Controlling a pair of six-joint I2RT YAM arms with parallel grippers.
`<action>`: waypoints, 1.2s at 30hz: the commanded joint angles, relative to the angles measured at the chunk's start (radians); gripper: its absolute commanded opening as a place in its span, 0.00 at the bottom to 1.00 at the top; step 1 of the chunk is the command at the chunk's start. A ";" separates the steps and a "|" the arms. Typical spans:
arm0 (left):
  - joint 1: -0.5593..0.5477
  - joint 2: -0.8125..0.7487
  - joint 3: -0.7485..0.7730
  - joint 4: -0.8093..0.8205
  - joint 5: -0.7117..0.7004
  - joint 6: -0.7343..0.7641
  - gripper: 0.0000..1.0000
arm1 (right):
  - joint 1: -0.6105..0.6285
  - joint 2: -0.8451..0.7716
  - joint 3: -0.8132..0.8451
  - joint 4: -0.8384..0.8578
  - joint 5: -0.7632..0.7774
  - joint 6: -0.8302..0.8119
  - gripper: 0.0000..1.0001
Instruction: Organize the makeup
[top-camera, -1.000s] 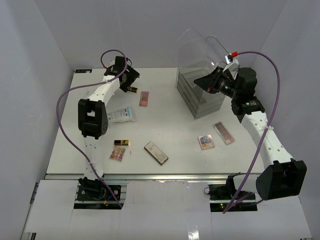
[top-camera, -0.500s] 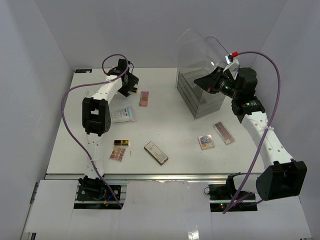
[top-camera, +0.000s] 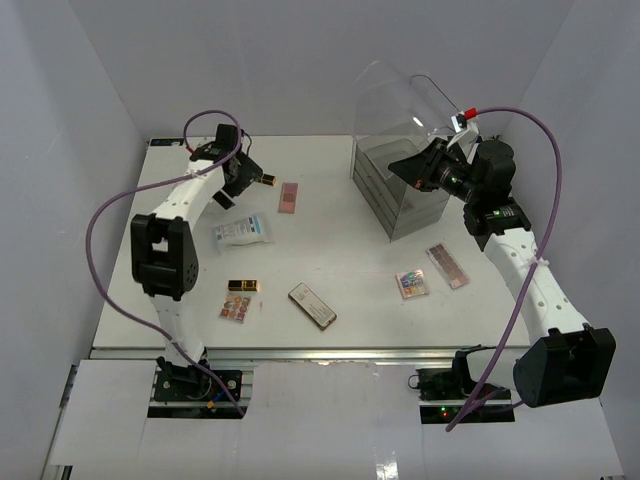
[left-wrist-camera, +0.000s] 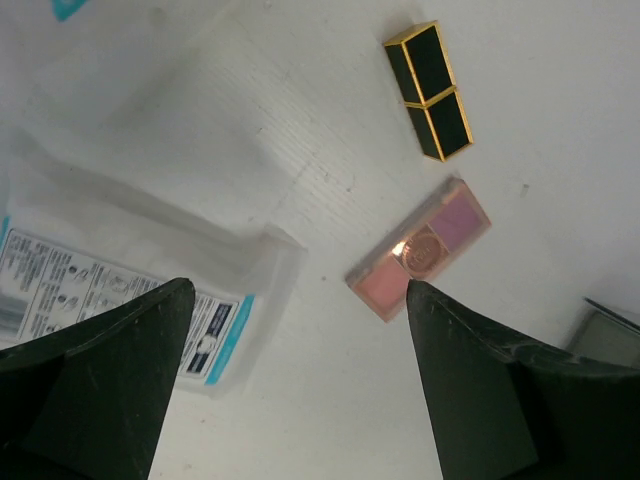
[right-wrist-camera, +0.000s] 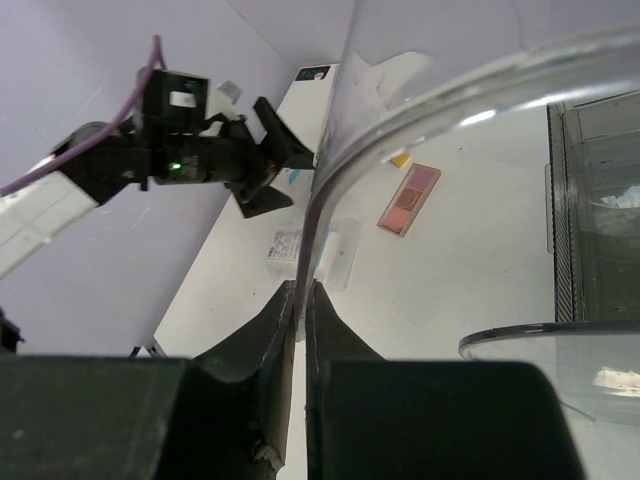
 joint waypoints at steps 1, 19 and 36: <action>0.073 -0.296 -0.238 -0.095 0.013 -0.129 0.98 | 0.008 -0.068 0.011 0.141 -0.025 -0.014 0.09; 0.144 -0.239 -0.436 0.068 0.246 -0.311 0.89 | 0.006 -0.109 -0.022 0.147 -0.011 -0.016 0.10; 0.143 -0.199 -0.502 0.178 0.313 -0.295 0.18 | 0.005 -0.120 -0.037 0.146 -0.012 -0.015 0.10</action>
